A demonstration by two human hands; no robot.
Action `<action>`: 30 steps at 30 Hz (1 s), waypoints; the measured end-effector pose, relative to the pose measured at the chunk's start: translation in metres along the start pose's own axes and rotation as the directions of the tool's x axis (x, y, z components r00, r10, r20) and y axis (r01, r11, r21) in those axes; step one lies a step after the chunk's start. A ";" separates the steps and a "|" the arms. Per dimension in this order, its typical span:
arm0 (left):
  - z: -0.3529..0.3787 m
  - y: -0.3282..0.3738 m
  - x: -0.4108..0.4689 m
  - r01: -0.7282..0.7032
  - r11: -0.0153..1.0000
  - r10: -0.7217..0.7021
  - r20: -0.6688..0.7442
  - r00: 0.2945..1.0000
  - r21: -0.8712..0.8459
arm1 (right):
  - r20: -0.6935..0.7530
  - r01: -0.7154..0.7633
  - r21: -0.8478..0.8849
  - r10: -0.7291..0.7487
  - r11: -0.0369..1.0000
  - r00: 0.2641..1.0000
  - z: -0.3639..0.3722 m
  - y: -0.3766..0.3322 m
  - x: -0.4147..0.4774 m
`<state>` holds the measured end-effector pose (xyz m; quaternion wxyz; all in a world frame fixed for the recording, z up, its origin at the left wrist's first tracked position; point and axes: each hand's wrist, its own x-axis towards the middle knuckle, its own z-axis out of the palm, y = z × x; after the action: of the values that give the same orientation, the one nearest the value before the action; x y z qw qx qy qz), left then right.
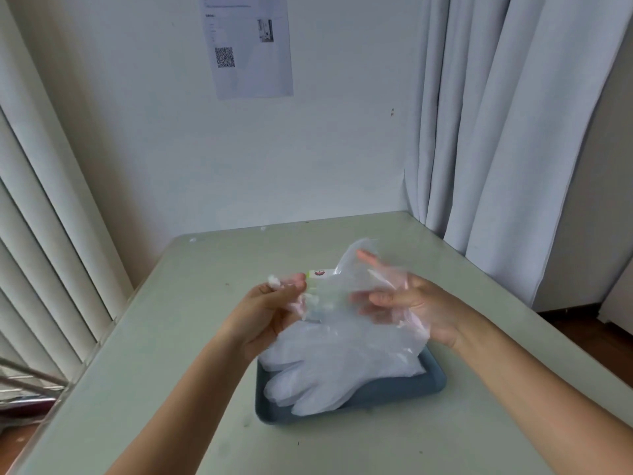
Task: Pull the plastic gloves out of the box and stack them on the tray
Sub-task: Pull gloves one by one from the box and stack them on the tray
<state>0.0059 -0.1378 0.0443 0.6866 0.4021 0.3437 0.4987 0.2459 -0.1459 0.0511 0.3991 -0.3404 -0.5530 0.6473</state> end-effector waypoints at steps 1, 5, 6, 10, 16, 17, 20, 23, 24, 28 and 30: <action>-0.003 0.003 0.001 -0.082 0.995 0.085 -0.047 0.995 0.062 | -0.083 0.021 0.085 -0.014 0.996 0.996 -0.007 0.002 0.000; -0.011 0.014 -0.001 -0.262 0.923 0.296 -0.088 0.951 0.281 | -0.232 0.089 0.243 -0.031 0.966 0.972 -0.027 0.007 -0.004; -0.011 0.016 -0.002 -0.279 0.910 0.317 -0.080 0.945 0.307 | -0.226 0.099 0.250 -0.042 0.963 0.973 -0.028 0.008 -0.006; -0.005 0.024 -0.003 -0.272 0.912 0.307 -0.071 0.949 0.308 | -0.133 0.174 0.302 -0.140 0.937 0.981 -0.025 0.011 -0.018; -0.009 0.031 -0.004 -0.214 0.941 0.247 -0.103 0.963 0.261 | 0.049 0.303 0.038 -0.305 0.952 0.951 -0.023 -0.003 -0.038; -0.010 0.031 -0.006 -0.222 0.937 0.251 -0.078 0.965 0.269 | 0.030 0.294 0.046 -0.295 0.955 0.955 -0.022 -0.005 -0.038; -0.009 0.029 -0.012 -0.206 0.924 0.226 -0.026 0.974 0.323 | -0.183 0.261 0.036 -0.251 0.965 0.951 -0.020 0.001 -0.031; -0.008 0.014 -0.021 -0.212 0.855 0.285 -0.088 0.954 0.474 | -0.371 0.220 -0.073 -0.232 0.973 0.899 -0.015 0.014 -0.018; -0.010 0.007 -0.025 -0.230 0.820 0.338 -0.121 0.933 0.524 | -0.408 0.202 -0.099 -0.225 0.974 0.885 -0.015 0.018 -0.013; -0.020 -0.021 -0.039 -0.305 0.698 0.501 -0.136 0.855 0.648 | -0.459 0.114 0.046 -0.080 0.992 0.885 -0.019 0.022 0.009; -0.023 -0.033 -0.044 -0.243 0.652 0.481 -0.144 0.865 0.718 | -0.422 -0.021 0.086 0.056 0.996 0.905 -0.021 0.025 0.022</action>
<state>-0.0129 -0.1806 0.0079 0.3105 0.5982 0.5196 0.5251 0.2513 -0.1181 0.0232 0.5101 -0.4677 -0.4201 0.5870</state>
